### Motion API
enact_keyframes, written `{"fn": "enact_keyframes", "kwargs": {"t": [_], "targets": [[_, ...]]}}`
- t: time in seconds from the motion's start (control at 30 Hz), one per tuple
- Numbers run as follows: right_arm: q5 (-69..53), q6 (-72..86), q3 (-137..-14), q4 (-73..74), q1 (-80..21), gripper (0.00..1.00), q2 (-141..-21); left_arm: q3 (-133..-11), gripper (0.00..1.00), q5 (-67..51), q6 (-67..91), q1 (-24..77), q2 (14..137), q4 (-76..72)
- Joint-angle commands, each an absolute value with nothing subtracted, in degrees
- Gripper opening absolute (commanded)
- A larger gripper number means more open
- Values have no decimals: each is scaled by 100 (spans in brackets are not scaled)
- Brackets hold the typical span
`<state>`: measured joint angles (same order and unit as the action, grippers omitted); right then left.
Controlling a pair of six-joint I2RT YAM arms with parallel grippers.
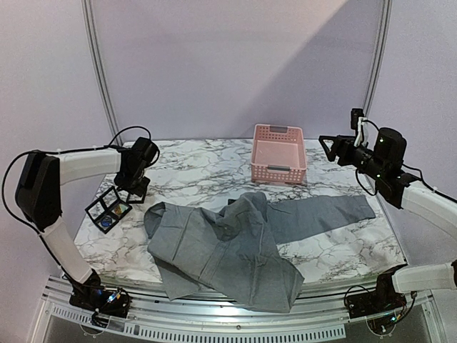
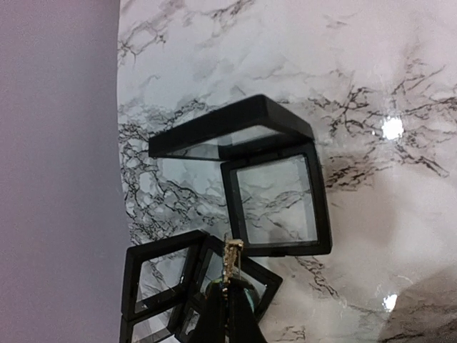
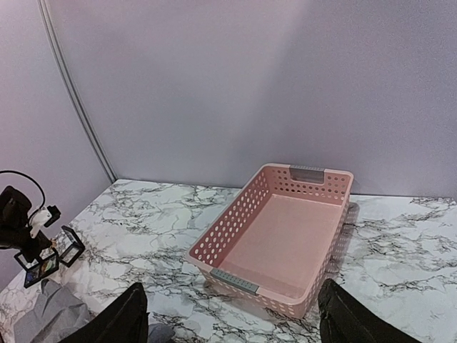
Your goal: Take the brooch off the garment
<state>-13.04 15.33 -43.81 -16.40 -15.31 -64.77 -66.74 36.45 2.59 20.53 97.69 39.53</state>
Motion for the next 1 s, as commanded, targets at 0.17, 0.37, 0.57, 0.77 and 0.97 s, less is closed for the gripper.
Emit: {"fn": "enact_keyframes", "kwargs": {"t": [0.17,0.37,0.57,0.77,0.97], "targets": [[-1354,1529,-4328,-1583,-1503,81,-6383,-7081,0,3929,62,1960,10434,4019],[-1335,1518,-4318,-1510,-1505,81,-6330,-7251,0,4286,9,1948,10668,4052],[-1346,1565,-4266,-1493,-1503,81,-6258,-7332,0,4230,9,1868,10777,4027],[-1284,1603,-4238,-1450,-1503,81,-6193,-7420,0,4129,9,1813,10973,4052],[-1307,1673,-4186,-1443,-1502,81,-6111,-7514,0,4107,9,1792,11117,4069]]}}
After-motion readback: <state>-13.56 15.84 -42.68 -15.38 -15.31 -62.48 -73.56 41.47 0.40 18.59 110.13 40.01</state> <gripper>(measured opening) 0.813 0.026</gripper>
